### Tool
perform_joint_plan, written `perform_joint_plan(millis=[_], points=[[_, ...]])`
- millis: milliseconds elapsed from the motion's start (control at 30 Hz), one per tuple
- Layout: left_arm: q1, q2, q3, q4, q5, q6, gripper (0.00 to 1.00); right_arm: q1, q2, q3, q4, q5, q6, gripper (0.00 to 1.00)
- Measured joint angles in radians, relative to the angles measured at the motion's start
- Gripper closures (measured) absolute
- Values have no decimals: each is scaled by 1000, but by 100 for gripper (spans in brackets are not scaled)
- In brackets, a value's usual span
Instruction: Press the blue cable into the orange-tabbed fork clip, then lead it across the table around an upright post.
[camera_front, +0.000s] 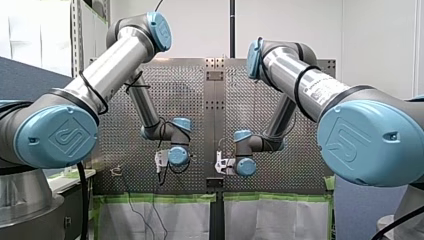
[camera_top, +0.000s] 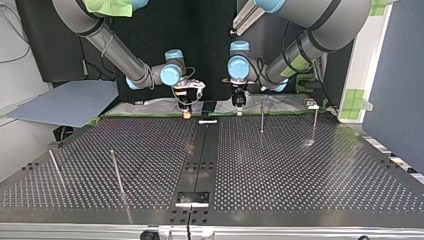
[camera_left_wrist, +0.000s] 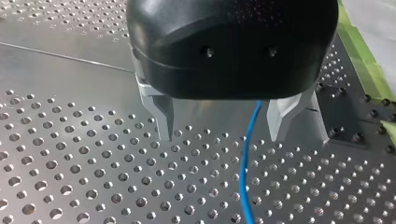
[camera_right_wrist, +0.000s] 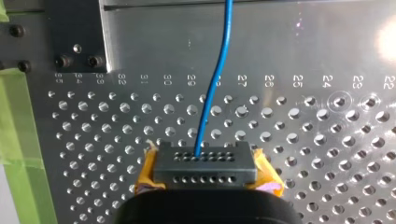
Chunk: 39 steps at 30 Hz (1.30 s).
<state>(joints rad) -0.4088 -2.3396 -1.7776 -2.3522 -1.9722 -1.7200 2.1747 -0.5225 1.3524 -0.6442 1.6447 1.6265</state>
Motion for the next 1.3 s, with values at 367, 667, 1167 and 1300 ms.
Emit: perform_joint_plan(millis=[367,667,1167,1300], points=[[1,-1,6,-28,-48,80,0,0,0,0,0,0,1,100],[1,-2,7,-31,-65,161,0,0,1,0,2,0,1,100],[2,-28,25,-62,-54,168,0,3,2,0,3,0,1,100],[2,-38,32,-63,-57,151,0,3,3,0,4,-1,1,100]])
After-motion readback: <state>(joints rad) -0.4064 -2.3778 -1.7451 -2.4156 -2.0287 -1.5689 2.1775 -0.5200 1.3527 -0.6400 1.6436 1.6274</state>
